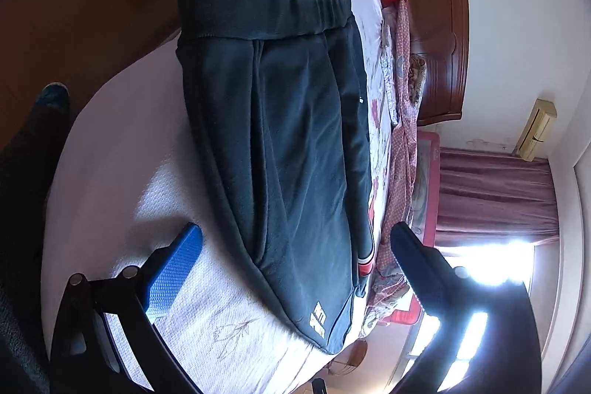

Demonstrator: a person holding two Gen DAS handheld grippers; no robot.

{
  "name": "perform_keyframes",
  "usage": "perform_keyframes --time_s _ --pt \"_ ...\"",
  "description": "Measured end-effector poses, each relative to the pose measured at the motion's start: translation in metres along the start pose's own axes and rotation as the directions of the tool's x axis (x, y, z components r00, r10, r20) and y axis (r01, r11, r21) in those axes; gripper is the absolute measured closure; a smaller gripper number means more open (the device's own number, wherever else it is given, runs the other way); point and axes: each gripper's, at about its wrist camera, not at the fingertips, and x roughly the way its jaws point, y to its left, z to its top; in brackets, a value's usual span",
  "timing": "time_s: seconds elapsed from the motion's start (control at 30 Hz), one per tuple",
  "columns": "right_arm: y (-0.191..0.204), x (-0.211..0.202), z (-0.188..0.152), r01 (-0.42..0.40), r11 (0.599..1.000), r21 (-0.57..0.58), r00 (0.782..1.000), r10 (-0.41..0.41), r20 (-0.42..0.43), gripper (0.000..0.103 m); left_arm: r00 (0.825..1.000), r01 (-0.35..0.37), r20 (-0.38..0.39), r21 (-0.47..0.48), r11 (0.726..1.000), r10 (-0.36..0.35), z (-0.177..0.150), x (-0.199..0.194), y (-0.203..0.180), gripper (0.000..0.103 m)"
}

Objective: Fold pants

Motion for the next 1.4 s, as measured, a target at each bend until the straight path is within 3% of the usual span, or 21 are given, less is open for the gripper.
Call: perform_keyframes --time_s 0.2,0.33,0.53,0.6,0.73,0.83,0.97,1.03,1.07,1.1,1.13,1.17,1.3,1.33,1.4 --pt "0.004 0.001 -0.001 -0.006 1.000 -0.018 1.000 0.006 -0.006 0.003 0.998 0.052 0.027 -0.022 0.998 -0.052 0.012 -0.003 0.002 0.002" --pt "0.003 0.002 -0.001 -0.006 1.000 -0.013 1.000 0.006 -0.014 0.003 1.000 -0.002 0.029 -0.032 0.999 0.003 0.016 0.007 -0.003 0.002" --pt "0.003 0.004 -0.002 -0.009 1.000 -0.016 1.000 0.008 -0.023 0.003 0.999 0.022 0.044 -0.009 1.000 -0.021 0.022 0.018 -0.019 0.002" --pt "0.002 0.005 -0.003 -0.013 1.000 -0.008 0.999 0.013 -0.031 0.003 0.998 -0.024 0.049 -0.032 0.999 0.026 0.023 0.024 -0.018 0.002" --pt "-0.004 0.006 -0.002 -0.012 1.000 0.013 0.999 0.013 -0.032 0.003 0.997 -0.042 0.058 -0.012 0.999 0.042 0.022 0.027 -0.017 0.002" --pt "-0.015 0.011 -0.001 -0.037 0.996 0.075 0.997 0.042 -0.067 0.003 0.997 -0.047 0.065 0.028 0.999 0.045 0.020 0.026 -0.017 0.002" --pt "-0.043 0.023 0.003 -0.129 0.968 0.215 0.977 0.161 -0.138 0.003 0.995 -0.082 0.059 0.074 0.994 0.077 0.021 0.027 -0.020 0.009" --pt "-0.071 0.025 0.006 -0.174 0.929 0.326 0.965 0.227 -0.132 0.003 0.988 -0.151 0.053 0.116 0.982 0.145 0.021 0.029 -0.023 0.038" --pt "-0.086 0.026 0.007 -0.194 0.904 0.380 0.959 0.257 -0.122 0.003 0.978 -0.207 0.038 0.138 0.969 0.203 0.023 0.032 -0.022 0.074" --pt "-0.104 0.027 0.008 -0.219 0.869 0.444 0.950 0.294 -0.107 0.003 0.972 -0.235 0.029 0.144 0.961 0.233 0.025 0.035 -0.019 0.091" --pt "-0.121 0.031 0.009 -0.249 0.821 0.514 0.936 0.340 -0.089 0.003 0.977 -0.211 0.014 0.126 0.969 0.210 0.028 0.034 -0.012 0.092" --pt "-0.154 0.040 0.010 -0.294 0.694 0.657 0.905 0.423 -0.042 0.003 0.982 -0.188 0.004 0.102 0.977 0.188 0.031 0.033 -0.006 0.094" --pt "-0.186 0.064 0.010 -0.382 0.437 0.814 0.819 0.568 0.079 0.004 0.984 -0.175 -0.001 0.104 0.979 0.176 0.033 0.028 -0.011 0.094" --pt "-0.187 0.070 0.011 -0.397 0.389 0.831 0.799 0.592 0.105 0.007 0.986 -0.165 -0.002 0.111 0.980 0.167 0.033 0.026 -0.014 0.095" --pt "-0.181 0.077 0.015 -0.427 0.339 0.838 0.767 0.627 0.137 0.013 0.988 -0.150 -0.004 0.112 0.982 0.151 0.034 0.025 -0.018 0.095"
